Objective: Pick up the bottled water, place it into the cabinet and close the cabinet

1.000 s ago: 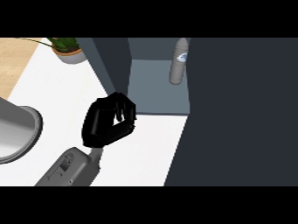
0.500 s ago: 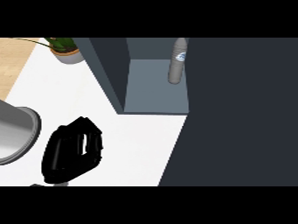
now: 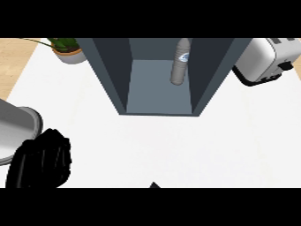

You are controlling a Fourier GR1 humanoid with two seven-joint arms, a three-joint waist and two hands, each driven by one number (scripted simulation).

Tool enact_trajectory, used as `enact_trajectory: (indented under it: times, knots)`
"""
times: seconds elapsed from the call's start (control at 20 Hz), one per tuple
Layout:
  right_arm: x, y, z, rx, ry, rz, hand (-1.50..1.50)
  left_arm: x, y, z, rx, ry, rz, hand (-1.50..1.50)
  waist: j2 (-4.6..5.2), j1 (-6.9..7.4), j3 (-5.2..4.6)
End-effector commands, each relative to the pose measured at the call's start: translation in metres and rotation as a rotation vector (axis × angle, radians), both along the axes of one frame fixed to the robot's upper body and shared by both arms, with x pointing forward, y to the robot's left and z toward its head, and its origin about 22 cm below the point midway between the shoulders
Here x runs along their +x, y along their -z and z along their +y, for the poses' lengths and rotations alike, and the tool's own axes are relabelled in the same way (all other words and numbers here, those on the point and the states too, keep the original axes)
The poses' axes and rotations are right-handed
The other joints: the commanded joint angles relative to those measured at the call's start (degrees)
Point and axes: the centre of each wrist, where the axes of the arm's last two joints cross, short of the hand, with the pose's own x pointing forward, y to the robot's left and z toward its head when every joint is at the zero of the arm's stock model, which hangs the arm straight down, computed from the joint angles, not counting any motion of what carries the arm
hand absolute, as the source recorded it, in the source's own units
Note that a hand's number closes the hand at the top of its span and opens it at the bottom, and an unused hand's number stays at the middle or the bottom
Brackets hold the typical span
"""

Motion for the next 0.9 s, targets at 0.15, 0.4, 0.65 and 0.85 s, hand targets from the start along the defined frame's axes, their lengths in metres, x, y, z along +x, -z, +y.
enact_trajectory:
  times: [0.15, 0.4, 0.65, 0.85]
  knots:
    - [0.011, -0.011, 0.055, 0.050, -0.016, -0.089, 1.50, -0.022, -0.013, 0.021, -0.012, 0.014, 0.007, 1.50, 0.03, 1.16, -0.04]
    - [0.047, -0.016, 0.055, 0.112, 0.129, -0.056, 1.50, -0.030, 0.003, 0.032, -0.008, 0.010, 0.009, 1.50, 0.58, 2.00, -0.04]
    - [0.089, -0.031, 0.064, 0.139, 0.180, 0.022, 1.50, -0.021, 0.004, 0.051, 0.012, 0.016, -0.028, 1.50, 0.97, 2.12, -0.02]
    - [0.141, -0.028, 0.060, 0.155, 0.167, 0.120, 1.50, -0.034, 0.010, 0.065, 0.007, 0.016, -0.009, 1.50, 0.94, 1.29, 0.11]
